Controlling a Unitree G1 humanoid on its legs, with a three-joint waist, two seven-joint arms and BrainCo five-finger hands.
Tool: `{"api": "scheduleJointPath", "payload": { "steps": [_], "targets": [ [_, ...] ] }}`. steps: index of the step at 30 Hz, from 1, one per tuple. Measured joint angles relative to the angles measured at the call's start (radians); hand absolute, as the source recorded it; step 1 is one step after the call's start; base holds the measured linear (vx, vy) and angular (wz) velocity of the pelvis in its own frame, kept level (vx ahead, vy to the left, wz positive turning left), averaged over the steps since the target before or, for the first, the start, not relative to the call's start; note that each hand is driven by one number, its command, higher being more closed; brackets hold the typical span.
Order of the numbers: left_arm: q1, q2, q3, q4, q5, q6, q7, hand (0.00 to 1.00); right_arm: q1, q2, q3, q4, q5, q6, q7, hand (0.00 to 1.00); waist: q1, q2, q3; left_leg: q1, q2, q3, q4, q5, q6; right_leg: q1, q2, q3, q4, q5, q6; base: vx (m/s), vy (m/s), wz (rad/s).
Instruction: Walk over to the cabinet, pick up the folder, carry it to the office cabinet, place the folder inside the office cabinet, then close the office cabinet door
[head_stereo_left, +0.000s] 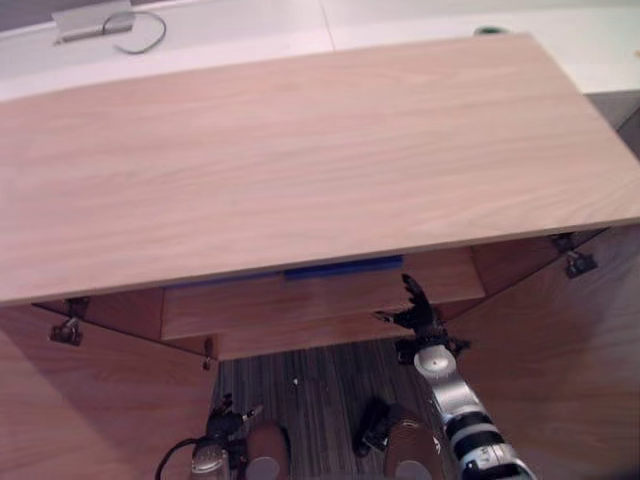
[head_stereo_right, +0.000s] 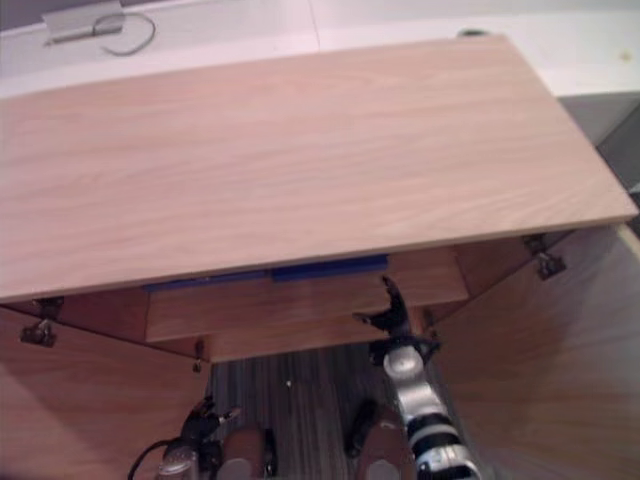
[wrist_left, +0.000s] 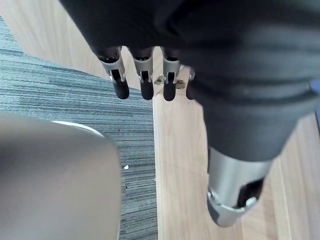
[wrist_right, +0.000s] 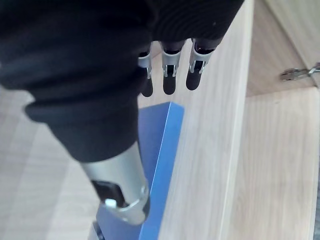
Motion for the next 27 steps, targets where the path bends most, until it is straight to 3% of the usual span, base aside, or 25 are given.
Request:
{"api": "scheduleJointPath", "payload": {
  "steps": [4, 7, 12, 18, 27],
  "targets": [
    [-0.006, 0.028, -0.004, -0.015, -0.003, -0.013, -0.002, 0.00, -0.181, -0.060, 0.087, -0.004, -0.113, -0.003, 0.008, 0.00, 0.014, 0.010, 0.056, -0.068, 0.007, -0.006, 0.126, -0.073, 0.000, -0.082, -0.032, 0.022, 0.136, -0.042, -0.016, -0.13, 0.036, -0.04],
    [-0.006, 0.038, -0.026, -0.016, -0.006, -0.015, -0.002, 0.00, -0.334, -0.098, 0.148, 0.036, -0.139, -0.013, 0.009, 0.00, 0.020, 0.032, 0.088, -0.135, 0.017, -0.027, 0.228, -0.134, 0.000, -0.144, -0.050, 0.030, 0.230, -0.068, -0.028, -0.14, 0.042, -0.01],
    [-0.005, 0.042, -0.041, -0.052, -0.041, -0.021, -0.003, 0.00, -0.525, -0.129, 0.183, 0.160, -0.158, -0.018, 0.009, 0.00, 0.044, 0.043, 0.140, -0.248, 0.022, -0.051, 0.380, -0.193, 0.005, -0.250, -0.082, 0.049, 0.359, -0.099, -0.045, -0.16, 0.058, 0.02],
    [-0.005, 0.048, -0.071, -0.053, -0.080, -0.035, -0.003, 0.00, -0.563, -0.230, 0.179, 0.203, -0.153, -0.008, 0.007, 0.00, 0.063, 0.059, 0.160, -0.391, 0.006, -0.093, 0.527, -0.231, 0.017, -0.363, -0.133, 0.056, 0.483, -0.125, -0.054, -0.08, 0.066, 0.13],
    [-0.005, 0.050, -0.092, -0.054, -0.095, -0.034, -0.002, 0.00, -0.578, -0.262, 0.141, 0.250, -0.118, -0.006, -0.019, 0.00, 0.083, 0.062, 0.176, -0.530, -0.027, -0.151, 0.612, -0.232, 0.018, -0.450, -0.193, 0.028, 0.572, -0.158, -0.063, -0.01, 0.016, 0.19]
  ]
}}
